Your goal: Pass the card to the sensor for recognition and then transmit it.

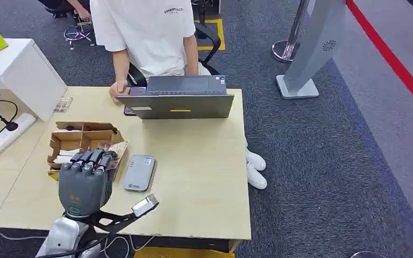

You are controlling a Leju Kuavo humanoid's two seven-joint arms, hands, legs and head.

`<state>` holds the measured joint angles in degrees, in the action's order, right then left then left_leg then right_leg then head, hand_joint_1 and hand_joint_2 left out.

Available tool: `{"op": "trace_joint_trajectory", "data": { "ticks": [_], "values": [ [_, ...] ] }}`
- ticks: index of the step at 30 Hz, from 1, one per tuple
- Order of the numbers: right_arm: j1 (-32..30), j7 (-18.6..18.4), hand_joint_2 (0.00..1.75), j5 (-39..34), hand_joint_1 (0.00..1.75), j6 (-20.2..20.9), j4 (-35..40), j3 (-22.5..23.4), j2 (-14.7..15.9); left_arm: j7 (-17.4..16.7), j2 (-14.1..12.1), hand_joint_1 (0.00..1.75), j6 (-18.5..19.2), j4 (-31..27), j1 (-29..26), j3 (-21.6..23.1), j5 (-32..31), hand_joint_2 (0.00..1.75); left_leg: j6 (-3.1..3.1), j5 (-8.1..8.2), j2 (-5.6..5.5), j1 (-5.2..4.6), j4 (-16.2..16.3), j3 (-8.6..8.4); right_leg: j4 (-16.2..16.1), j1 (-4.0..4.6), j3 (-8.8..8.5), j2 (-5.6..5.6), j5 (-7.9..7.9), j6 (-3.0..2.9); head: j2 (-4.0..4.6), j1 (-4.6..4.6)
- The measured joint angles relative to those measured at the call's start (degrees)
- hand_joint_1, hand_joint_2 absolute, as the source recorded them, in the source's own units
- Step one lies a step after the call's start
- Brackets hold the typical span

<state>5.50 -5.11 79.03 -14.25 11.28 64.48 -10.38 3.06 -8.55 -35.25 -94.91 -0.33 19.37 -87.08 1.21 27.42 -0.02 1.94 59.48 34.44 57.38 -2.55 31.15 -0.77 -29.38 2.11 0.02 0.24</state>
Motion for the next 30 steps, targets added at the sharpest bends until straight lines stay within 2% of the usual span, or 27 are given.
{"op": "trace_joint_trajectory", "data": {
  "ticks": [2,4,7,11,19,30],
  "values": [
    [0.0,0.1,1.75,-0.1,0.0,0.0,0.0,0.1,0.0,0.0,-0.1,1.75,1.0,-1.0,-0.7,0.2,0.2,1.75,-0.01,-0.02,-0.02,0.0,0.0,-0.02,0.0,0.0,-0.03,-0.01,0.01,0.0,0.0,0.0],
    [0.0,0.1,1.75,-0.5,0.0,-0.1,0.0,0.3,0.0,-0.7,-0.4,1.75,5.6,-1.4,-0.9,0.2,0.7,1.75,-0.02,-0.03,-0.05,0.0,0.0,-0.04,0.0,0.0,-0.05,0.01,0.02,0.0,0.0,0.0],
    [0.0,0.2,1.75,-0.8,0.0,-0.1,0.0,0.4,0.0,-3.5,-0.7,1.75,13.6,-1.0,-1.2,0.2,0.9,1.75,-0.01,-0.03,-0.05,0.0,0.0,-0.04,0.0,0.0,-0.02,0.0,0.04,-0.03,0.0,0.0],
    [0.1,-0.1,1.75,-0.5,0.0,0.1,0.0,0.4,-0.1,-7.4,-0.2,1.75,18.7,4.1,1.2,0.2,1.0,1.75,-0.01,-0.04,-0.09,0.0,0.0,-0.04,0.0,0.0,-0.03,0.05,0.04,-0.04,0.0,0.0],
    [0.1,0.0,1.75,0.6,0.0,1.0,0.0,0.1,-0.2,-9.5,2.2,1.75,20.7,16.6,6.8,0.2,2.3,1.75,-0.02,-0.06,-0.09,-0.01,0.0,-0.03,0.0,0.0,-0.04,0.04,0.06,-0.05,0.0,0.0],
    [0.1,0.5,1.75,0.7,0.0,1.0,0.0,-0.1,-0.2,-9.4,3.9,1.75,20.9,22.8,9.4,0.2,2.6,1.75,-0.02,-0.05,-0.08,-0.01,0.0,-0.02,0.0,0.0,-0.02,0.03,0.06,-0.05,0.0,0.02]
  ]
}}
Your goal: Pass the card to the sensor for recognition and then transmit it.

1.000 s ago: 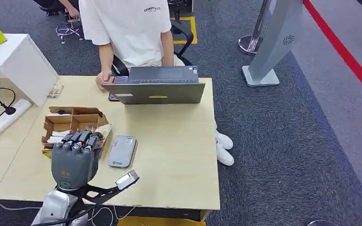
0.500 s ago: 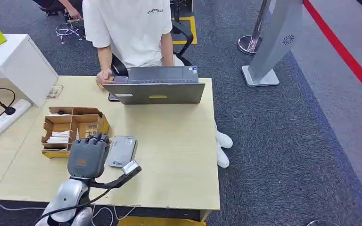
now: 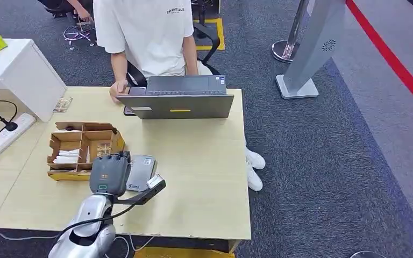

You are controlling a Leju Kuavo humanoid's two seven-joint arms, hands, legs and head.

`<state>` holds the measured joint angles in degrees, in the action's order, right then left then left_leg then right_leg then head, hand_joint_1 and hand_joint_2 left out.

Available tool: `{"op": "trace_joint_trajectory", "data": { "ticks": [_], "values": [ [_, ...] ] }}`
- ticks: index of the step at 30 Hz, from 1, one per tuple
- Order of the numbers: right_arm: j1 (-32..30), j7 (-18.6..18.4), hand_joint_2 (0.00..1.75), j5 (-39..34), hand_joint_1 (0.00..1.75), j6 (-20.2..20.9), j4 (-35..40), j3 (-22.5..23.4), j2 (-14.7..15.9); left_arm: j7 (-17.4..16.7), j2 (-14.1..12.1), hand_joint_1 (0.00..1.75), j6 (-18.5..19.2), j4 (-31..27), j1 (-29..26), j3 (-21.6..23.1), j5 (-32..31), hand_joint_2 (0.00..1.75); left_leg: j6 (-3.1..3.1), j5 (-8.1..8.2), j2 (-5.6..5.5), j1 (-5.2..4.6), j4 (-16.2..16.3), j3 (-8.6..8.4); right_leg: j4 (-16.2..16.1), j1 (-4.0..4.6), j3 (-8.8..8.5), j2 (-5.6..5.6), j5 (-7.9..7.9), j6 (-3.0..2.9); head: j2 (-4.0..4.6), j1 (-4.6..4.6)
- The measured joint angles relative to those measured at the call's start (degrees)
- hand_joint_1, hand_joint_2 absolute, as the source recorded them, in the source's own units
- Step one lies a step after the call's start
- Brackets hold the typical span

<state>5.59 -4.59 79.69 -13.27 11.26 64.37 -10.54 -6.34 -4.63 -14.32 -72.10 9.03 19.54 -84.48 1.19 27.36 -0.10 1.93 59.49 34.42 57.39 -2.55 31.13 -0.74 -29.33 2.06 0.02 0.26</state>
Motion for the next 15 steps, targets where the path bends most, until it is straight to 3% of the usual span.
{"op": "trace_joint_trajectory", "data": {
  "ticks": [15],
  "values": [
    [0.0,0.0,1.75,0.2,0.0,0.6,0.0,-0.5,-0.2,0.7,3.3,1.75,0.9,11.1,1.3,0.0,3.1,1.75,0.0,0.0,-0.03,0.0,0.0,-0.02,0.0,0.0,-0.03,0.03,0.0,0.0,0.0,-0.02]
  ]
}}
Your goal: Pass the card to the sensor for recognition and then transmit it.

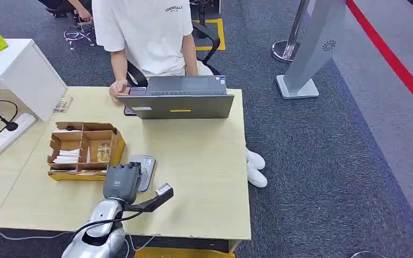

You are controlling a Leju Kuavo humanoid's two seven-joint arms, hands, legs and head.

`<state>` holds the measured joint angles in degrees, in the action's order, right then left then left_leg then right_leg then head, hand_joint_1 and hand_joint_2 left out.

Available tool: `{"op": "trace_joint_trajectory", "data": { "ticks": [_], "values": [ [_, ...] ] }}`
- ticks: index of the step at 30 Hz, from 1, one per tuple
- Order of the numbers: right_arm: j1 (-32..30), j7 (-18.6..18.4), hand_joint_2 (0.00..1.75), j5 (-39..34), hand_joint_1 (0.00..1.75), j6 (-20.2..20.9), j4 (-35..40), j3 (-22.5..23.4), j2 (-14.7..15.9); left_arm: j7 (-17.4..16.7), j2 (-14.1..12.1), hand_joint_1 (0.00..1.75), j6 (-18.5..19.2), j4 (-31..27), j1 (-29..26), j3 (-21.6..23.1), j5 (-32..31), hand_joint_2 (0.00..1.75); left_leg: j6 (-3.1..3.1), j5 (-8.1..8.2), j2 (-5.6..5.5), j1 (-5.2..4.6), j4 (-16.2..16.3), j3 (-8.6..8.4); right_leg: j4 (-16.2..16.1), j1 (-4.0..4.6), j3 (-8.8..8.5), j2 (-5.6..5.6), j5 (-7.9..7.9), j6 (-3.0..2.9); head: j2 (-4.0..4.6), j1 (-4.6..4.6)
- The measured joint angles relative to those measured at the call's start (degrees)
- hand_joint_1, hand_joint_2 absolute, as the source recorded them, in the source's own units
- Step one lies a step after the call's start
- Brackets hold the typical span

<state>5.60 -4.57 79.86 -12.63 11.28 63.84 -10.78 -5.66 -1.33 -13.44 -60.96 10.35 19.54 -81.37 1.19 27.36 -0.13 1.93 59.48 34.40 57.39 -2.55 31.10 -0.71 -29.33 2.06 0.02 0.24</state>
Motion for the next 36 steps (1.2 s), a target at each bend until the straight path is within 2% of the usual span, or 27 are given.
{"op": "trace_joint_trajectory", "data": {
  "ticks": [4,8,12,15,19,23,26,31,36],
  "values": [
    [0.0,0.0,1.75,-0.2,0.0,-0.1,0.0,0.0,0.0,0.1,0.3,1.75,0.7,0.9,0.5,0.0,0.5,1.75,0.0,-0.01,-0.01,0.0,0.0,-0.02,0.0,0.0,-0.03,0.02,0.0,0.0,0.0,0.0],
    [0.0,0.0,1.75,-0.3,0.0,-0.2,0.0,0.0,-0.1,0.5,0.6,1.75,-10.0,0.1,0.7,0.0,-1.2,1.75,0.0,-0.01,0.0,0.0,0.0,-0.03,0.0,0.0,-0.03,0.01,0.01,0.0,0.0,0.0],
    [0.0,0.0,1.75,0.0,0.0,-0.4,0.0,-0.1,-0.1,0.9,0.3,1.75,-13.9,-4.1,1.0,-0.2,-1.9,1.75,0.0,-0.02,-0.02,0.0,0.0,-0.01,0.0,0.0,-0.02,0.02,0.01,0.0,0.0,0.0],
    [0.0,-0.1,1.75,1.0,0.0,-0.4,0.0,-0.8,-0.1,3.1,-1.7,1.75,-17.8,-10.6,3.6,-2.0,-0.6,1.75,0.01,-0.03,-0.04,0.03,0.0,0.04,0.0,0.03,0.02,0.03,0.01,-0.01,0.0,0.0],
    [0.0,-0.1,1.75,1.6,0.0,-0.3,0.0,-1.1,-0.1,4.5,-3.6,1.75,-17.8,-15.5,7.1,-4.8,0.2,1.75,0.02,-0.04,-0.04,0.04,0.0,0.0,0.1,0.03,0.04,0.03,0.01,-0.01,0.0,0.02],
    [0.0,-0.2,1.75,2.5,0.0,0.2,0.0,-1.8,-0.1,4.8,-6.2,1.75,-16.6,-16.5,13.0,-6.9,-0.9,1.75,0.11,-0.14,-0.13,0.14,0.0,0.08,0.1,0.12,0.06,0.12,0.04,-0.06,0.0,-0.02],
    [0.0,-0.2,1.75,2.8,0.0,0.2,0.0,-2.3,-0.1,5.3,-7.9,1.75,-15.2,-16.3,18.1,-8.4,-0.5,1.75,0.12,-0.14,-0.05,0.14,0.0,0.03,0.1,0.13,0.06,0.06,0.09,-0.14,0.0,0.0],
    [0.0,-0.3,1.75,3.0,0.0,0.2,0.0,-2.5,-0.1,4.5,-9.6,1.75,-15.1,-15.6,22.2,-9.1,-2.8,1.75,0.14,-0.19,-0.12,0.16,0.0,0.06,0.1,0.13,0.08,0.12,0.09,-0.14,0.0,0.02],
    [0.0,-0.6,1.75,3.3,0.0,0.3,0.0,-3.0,-0.1,4.3,-11.1,1.75,-13.5,-10.6,31.1,-9.1,-4.7,1.75,0.14,-0.19,-0.09,0.18,0.0,0.07,0.1,0.16,0.11,0.06,0.11,-0.15,0.0,0.0]
  ]
}}
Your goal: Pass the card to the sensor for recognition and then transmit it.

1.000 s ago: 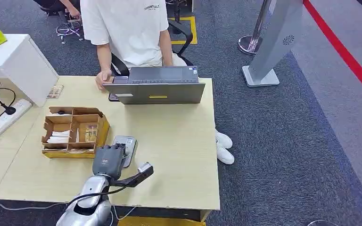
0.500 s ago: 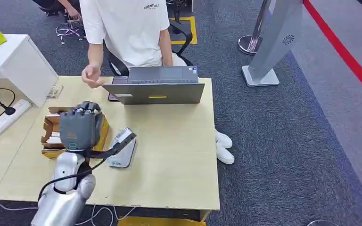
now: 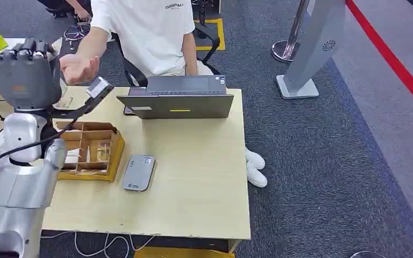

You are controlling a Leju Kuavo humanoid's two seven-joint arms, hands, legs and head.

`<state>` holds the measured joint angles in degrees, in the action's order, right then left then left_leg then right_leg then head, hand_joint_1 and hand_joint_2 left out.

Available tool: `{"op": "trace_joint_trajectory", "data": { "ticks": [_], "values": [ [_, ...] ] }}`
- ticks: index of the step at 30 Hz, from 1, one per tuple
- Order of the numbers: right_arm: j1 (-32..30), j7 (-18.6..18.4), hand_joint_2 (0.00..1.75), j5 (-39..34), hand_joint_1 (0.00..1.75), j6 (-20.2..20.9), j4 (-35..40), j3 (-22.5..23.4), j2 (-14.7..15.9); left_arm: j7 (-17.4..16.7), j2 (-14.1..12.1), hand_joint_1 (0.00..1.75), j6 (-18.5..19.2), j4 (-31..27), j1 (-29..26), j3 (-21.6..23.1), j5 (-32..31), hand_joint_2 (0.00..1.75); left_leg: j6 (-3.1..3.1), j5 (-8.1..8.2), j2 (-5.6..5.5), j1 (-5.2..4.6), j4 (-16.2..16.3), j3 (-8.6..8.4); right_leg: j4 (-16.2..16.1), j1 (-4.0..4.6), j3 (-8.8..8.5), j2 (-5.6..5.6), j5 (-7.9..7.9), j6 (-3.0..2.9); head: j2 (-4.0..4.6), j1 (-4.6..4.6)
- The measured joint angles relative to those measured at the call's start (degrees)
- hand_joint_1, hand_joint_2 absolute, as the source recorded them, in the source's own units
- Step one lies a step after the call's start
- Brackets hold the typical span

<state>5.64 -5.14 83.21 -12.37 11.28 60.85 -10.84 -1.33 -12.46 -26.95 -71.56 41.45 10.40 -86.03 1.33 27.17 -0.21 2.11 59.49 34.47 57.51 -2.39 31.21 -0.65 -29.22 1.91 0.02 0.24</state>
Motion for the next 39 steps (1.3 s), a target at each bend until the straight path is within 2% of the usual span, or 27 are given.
{"op": "trace_joint_trajectory", "data": {
  "ticks": [1,5,14,21,30,31,32,33,36,39],
  "values": [
    [0.0,0.0,1.75,0.0,0.0,0.0,0.0,0.0,0.0,0.3,0.0,0.0,0.5,1.0,2.0,0.0,-0.2,1.75,0.0,0.0,-0.02,0.0,0.0,0.0,0.0,0.0,-0.01,0.01,0.0,0.0,0.0,-0.02],
    [0.1,0.0,1.75,-0.4,0.0,0.0,0.0,-0.1,0.0,0.2,0.3,0.0,2.1,2.8,3.5,0.1,-0.1,1.75,0.0,0.0,0.04,0.0,0.0,0.0,0.0,0.0,0.02,-0.06,0.0,0.0,0.0,0.0],
    [0.1,0.2,1.75,-0.7,0.0,0.0,0.0,-0.1,0.0,-0.4,1.4,0.0,2.6,5.1,3.8,0.3,1.0,1.75,0.0,0.0,0.04,0.0,0.0,0.0,0.0,0.0,0.04,-0.06,0.0,0.0,0.0,0.0],
    [0.1,0.1,1.75,-1.4,0.0,0.0,0.0,0.0,0.0,-0.5,2.5,0.0,5.7,4.5,2.8,1.3,3.5,1.75,0.0,0.0,0.03,0.0,0.0,0.0,0.0,0.0,0.03,-0.05,0.0,0.0,0.0,0.0],
    [0.1,0.1,1.75,-1.6,0.0,-0.1,0.0,0.0,0.0,-0.7,2.9,0.0,6.4,3.6,1.9,2.0,4.0,1.75,0.0,0.0,0.04,-0.01,0.0,-0.01,0.0,0.0,0.03,-0.06,0.0,0.0,0.0,0.0],
    [0.1,0.0,1.75,-2.0,0.0,-0.2,0.0,0.0,0.0,-0.6,3.1,0.0,7.3,2.3,0.8,2.5,5.3,1.75,0.0,0.0,0.04,-0.01,0.0,0.0,0.0,0.0,0.03,-0.06,0.0,0.0,0.0,0.0],
    [0.1,-0.1,1.75,-2.8,0.0,-0.3,0.0,0.3,0.0,-0.6,3.5,0.0,9.6,-2.3,-2.6,4.0,7.2,1.75,0.0,0.01,0.03,-0.01,0.0,0.0,0.0,0.0,0.04,-0.05,-0.01,0.0,0.0,0.0],
    [0.1,-0.1,1.75,-4.7,0.0,-1.2,0.0,1.0,0.0,-0.2,3.2,0.0,11.1,-11.7,-9.7,7.1,9.3,1.75,0.03,0.06,0.08,-0.02,0.0,0.02,0.0,-0.01,0.03,-0.11,-0.03,0.0,0.0,0.0],
    [0.0,0.0,1.75,-6.5,0.0,-2.0,0.0,2.2,0.0,1.3,1.4,0.0,9.1,-21.9,-19.5,9.9,8.4,1.75,0.09,0.17,0.27,-0.04,-0.1,-0.05,0.0,-0.02,0.06,-0.3,-0.07,0.01,0.0,0.02],
    [-0.3,-0.3,1.75,-7.4,0.0,-2.3,0.0,3.1,-0.1,1.7,-1.0,0.0,6.6,-29.3,-29.2,13.5,5.0,1.75,0.08,0.22,0.25,-0.03,-0.1,-0.05,0.0,-0.02,0.09,-0.25,-0.17,-0.01,0.0,0.04]
  ]
}}
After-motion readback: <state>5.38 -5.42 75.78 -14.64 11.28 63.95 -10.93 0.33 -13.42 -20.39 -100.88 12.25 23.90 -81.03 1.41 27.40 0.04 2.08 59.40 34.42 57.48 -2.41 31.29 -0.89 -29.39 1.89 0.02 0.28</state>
